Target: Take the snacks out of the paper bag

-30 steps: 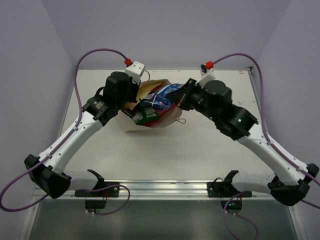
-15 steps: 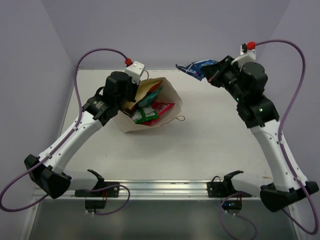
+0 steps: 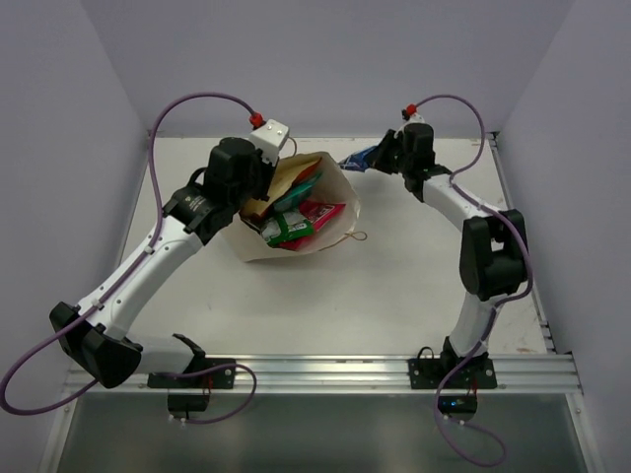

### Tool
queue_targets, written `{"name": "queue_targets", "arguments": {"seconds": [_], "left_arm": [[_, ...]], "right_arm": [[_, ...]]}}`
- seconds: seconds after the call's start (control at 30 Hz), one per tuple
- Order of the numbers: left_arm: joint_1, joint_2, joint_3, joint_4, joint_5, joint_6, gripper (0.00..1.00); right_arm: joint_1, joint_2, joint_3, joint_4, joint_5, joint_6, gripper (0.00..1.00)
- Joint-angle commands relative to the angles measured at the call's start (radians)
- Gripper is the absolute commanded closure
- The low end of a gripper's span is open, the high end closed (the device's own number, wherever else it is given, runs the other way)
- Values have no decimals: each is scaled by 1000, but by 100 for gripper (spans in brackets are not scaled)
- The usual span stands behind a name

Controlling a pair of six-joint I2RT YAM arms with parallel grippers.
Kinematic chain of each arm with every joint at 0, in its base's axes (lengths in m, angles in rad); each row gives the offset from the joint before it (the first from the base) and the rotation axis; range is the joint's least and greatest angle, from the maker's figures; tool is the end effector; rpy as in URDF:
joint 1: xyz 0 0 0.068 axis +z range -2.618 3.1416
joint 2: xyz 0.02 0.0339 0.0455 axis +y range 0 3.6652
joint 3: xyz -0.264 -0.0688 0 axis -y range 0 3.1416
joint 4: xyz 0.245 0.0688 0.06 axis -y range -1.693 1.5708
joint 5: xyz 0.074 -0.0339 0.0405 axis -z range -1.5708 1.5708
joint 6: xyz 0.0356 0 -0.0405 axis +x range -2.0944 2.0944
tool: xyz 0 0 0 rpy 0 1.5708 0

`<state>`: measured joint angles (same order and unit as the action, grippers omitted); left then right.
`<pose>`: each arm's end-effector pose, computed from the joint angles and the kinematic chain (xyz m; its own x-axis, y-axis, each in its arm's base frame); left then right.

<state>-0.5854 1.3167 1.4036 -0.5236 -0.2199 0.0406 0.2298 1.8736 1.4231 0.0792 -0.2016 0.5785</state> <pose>0.2469 -0.1543 0.4041 -0.3370 0.2710 -0.9017 0.3885 0.9124 0.1290 0.4335 0.1087 0.2733 -0.5172 0.4292 -0.7405 -0.1458 0.8084 0.5703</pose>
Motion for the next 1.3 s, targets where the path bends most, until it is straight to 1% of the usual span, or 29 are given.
{"name": "queue_targets", "arguments": {"seconds": [0.0,0.07,0.1,0.17,0.2,0.27,0.3,0.33,0.4,0.43,0.47,0.5,0.57,0.6,0.67,0.7,0.83,0.9,1.0,1.1,1.17,1.27], "left_arm": [[-2,-7,28,5,14,13,100],[-2,-8,25,5,13,18,100],[-2,-7,28,4,13,24,100],[-2,-5,34,-6,17,27,100],[-2,-2,44,-7,17,31,100],[-2,-1,51,-12,13,36,100],[-2,-1,52,-12,13,41,100],[-2,3,57,-13,10,48,100],[-2,6,58,-18,2,56,100],[-4,12,61,-22,-2,62,100],[-4,15,66,-29,-6,65,100],[-4,19,67,-32,-15,65,100],[-4,22,75,-32,-22,64,100],[-2,23,77,-32,-30,59,100],[-4,26,83,-30,-36,56,100],[-2,29,90,-30,-42,50,100],[-2,35,106,-30,-45,28,100],[-4,39,113,-30,-36,25,100],[-2,44,118,-29,-35,18,100],[-2,46,126,-30,-32,5,100],[-4,44,126,-30,-24,-4,100],[-2,42,121,-30,-9,-13,100]], "right_arm": [[-4,-40,-100,143,-16,-23,96],[-6,-76,-198,116,-4,6,88],[-7,-92,-228,99,2,10,76],[-9,-135,-295,47,27,24,61],[-7,-190,-315,-7,54,11,47],[-7,-253,-341,-82,102,4,39],[-6,-324,-337,-195,141,3,35],[-4,-361,-329,-244,152,1,27],[18,-437,-296,-370,159,6,22],[32,-511,-280,-398,148,-8,19],[55,-545,-241,-427,154,-14,16],[116,-576,-216,-484,174,-12,16],[189,-632,-138,-531,235,12,17],[256,-640,-115,-562,254,35,18],[311,-646,-75,-568,271,122,20],[362,-634,-66,-558,287,188,22],[473,-584,-61,-490,304,308,24],[528,-538,-64,-413,321,330,24],[562,-464,-50,-391,360,400,27],[563,-412,-84,-337,373,445,34],[562,-389,-107,-303,386,455,35],[562,-344,-105,-251,403,465,35]]}}
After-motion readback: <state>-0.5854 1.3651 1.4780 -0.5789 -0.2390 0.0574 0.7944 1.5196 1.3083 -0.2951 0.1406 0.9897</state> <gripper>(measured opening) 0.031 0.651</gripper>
